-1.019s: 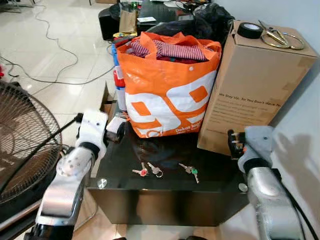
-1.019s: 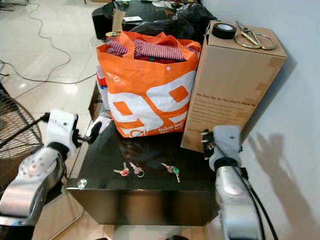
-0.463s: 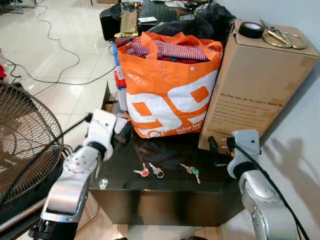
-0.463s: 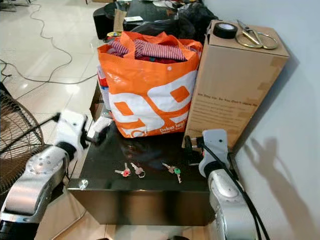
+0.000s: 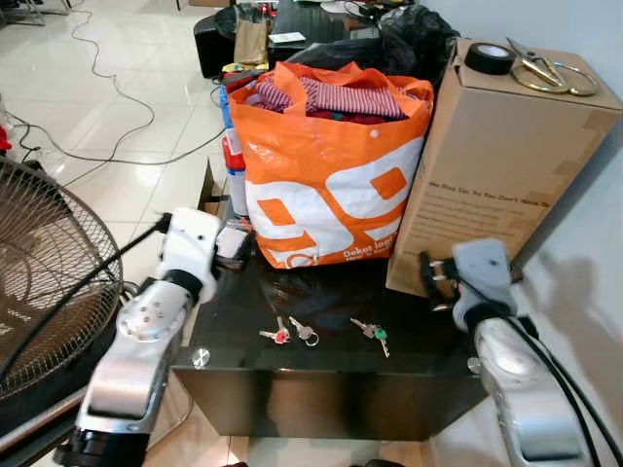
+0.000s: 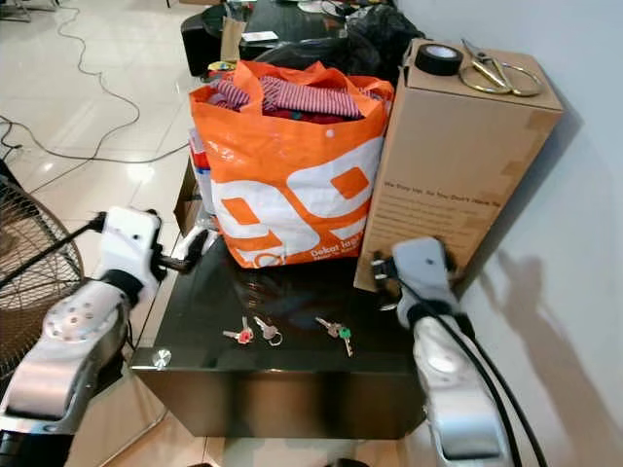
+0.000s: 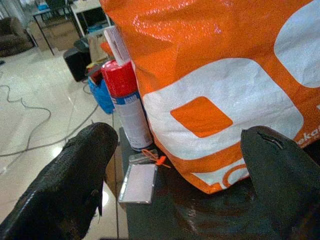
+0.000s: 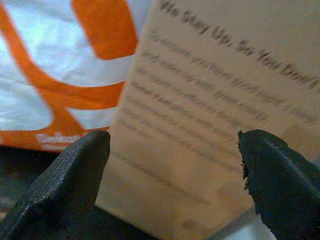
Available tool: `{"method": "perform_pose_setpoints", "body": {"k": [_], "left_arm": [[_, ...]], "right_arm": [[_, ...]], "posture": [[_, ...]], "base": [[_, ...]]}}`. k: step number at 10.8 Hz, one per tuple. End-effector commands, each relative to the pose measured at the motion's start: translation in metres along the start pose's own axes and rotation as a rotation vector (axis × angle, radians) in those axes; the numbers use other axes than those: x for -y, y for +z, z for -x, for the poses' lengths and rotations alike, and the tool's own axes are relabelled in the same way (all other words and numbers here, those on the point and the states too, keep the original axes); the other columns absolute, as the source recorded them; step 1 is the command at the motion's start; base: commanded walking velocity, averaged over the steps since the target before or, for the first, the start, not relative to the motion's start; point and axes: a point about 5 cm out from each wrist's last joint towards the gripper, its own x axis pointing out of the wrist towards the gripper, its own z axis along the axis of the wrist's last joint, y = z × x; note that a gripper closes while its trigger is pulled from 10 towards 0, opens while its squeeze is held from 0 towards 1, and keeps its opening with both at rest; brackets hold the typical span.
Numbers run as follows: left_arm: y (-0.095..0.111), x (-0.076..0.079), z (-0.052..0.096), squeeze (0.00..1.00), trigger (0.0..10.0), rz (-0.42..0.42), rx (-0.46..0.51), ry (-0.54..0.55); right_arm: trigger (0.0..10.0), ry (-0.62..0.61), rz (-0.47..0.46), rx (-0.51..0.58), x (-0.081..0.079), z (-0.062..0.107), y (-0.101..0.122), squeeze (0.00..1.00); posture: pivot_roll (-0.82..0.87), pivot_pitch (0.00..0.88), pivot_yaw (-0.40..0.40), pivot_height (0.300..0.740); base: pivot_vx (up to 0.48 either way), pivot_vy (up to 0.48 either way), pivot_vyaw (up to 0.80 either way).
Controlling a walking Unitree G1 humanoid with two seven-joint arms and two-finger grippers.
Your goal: Hang keys on a hook
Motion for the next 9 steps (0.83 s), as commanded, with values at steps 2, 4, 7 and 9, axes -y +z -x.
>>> {"method": "perform_pose_setpoints", "body": {"k": [2,4,7,9], "left_arm": [[-0.002,-0.002,0.0,0.37,10.0,-0.023,0.005,0.022],[-0.002,-0.003,0.001,0.37,10.0,-0.029,0.009,0.024],[-0.001,-0.001,0.001,0.37,10.0,-0.028,0.024,0.023],[-0.001,-0.003,0.001,0.37,10.0,-0.007,0.03,0.032]], "right_arm": [[10.0,0.071,-0.179,-0.002,-0.006,0.003,0.003,1.0],[10.0,0.112,-0.131,0.013,-0.01,0.003,0.001,1.0],[10.0,0.143,-0.141,0.045,-0.012,0.003,0.005,1.0],[10.0,0.162,-0.163,0.055,-0.014,0.004,0.006,1.0]], "posture": [[-0.02,0.0,-0.016,0.74],[-0.02,0.0,-0.022,0.74],[-0.02,0.0,-0.023,0.74],[-0.01,0.0,-0.027,0.74]], "base": [[0.0,0.0,0.0],[0.0,-0.351,0.4],[0.0,-0.429,0.42],[0.0,0.0,0.0]]}}
